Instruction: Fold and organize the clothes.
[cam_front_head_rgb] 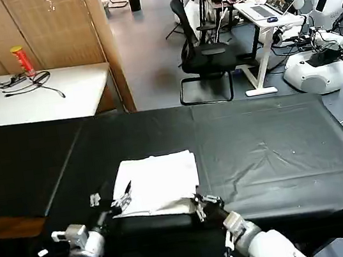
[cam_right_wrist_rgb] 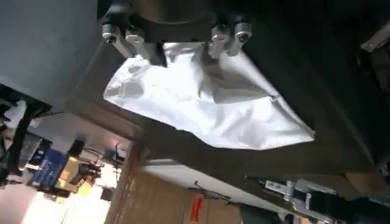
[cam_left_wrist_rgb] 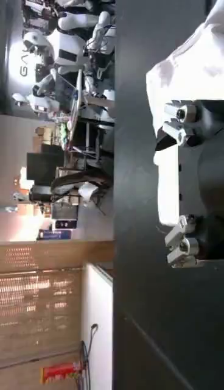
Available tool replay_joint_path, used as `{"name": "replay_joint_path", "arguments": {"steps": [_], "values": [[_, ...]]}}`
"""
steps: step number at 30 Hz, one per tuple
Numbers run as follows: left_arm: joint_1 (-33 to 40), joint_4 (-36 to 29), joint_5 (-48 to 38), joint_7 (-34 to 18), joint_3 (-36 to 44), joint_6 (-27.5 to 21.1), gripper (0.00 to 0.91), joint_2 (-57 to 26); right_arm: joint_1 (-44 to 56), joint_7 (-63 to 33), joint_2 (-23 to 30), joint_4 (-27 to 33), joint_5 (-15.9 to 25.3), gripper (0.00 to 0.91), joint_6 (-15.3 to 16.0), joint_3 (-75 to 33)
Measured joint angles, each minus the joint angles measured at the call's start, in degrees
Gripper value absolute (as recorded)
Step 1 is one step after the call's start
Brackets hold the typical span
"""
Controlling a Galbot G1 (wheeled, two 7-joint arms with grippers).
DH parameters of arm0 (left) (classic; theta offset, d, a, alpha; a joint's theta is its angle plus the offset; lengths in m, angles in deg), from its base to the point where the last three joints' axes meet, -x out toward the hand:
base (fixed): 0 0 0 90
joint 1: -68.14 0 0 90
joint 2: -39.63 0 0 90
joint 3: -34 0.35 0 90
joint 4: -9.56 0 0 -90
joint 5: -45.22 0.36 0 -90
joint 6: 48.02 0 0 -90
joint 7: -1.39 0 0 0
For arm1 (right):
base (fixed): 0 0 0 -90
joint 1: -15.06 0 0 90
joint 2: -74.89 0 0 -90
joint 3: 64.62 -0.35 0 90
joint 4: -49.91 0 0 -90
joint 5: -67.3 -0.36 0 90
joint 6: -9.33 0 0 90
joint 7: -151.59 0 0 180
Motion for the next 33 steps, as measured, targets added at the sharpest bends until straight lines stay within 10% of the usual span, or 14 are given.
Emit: {"name": "replay_joint_path", "arguments": {"steps": [3, 4, 28, 33], "values": [[1.0, 1.0, -0.71, 0.0, -0.31, 0.08, 0.878, -0.47, 1.2, 0.22, -0.24, -0.68, -0.04, 0.117, 0.97, -0.35], [1.36, 1.33, -0.99, 0.01, -0.37, 0.33, 0.878, -0.57, 1.55, 0.16, -0.24, -0.9, -0.03, 0.878, 1.18, -0.41], [7.77, 16.8, -14.24, 4.15, -1.37, 6.33, 0.878, 1.84, 11.84, -3.92, 1.31, -14.6, -6.77, 0.878, -0.42, -9.35], [7.09, 17.35, -13.57, 5.24, -1.37, 5.55, 0.429, 1.82, 11.27, -4.02, 1.85, -14.97, -6.78, 0.878, -0.41, -9.36]]}}
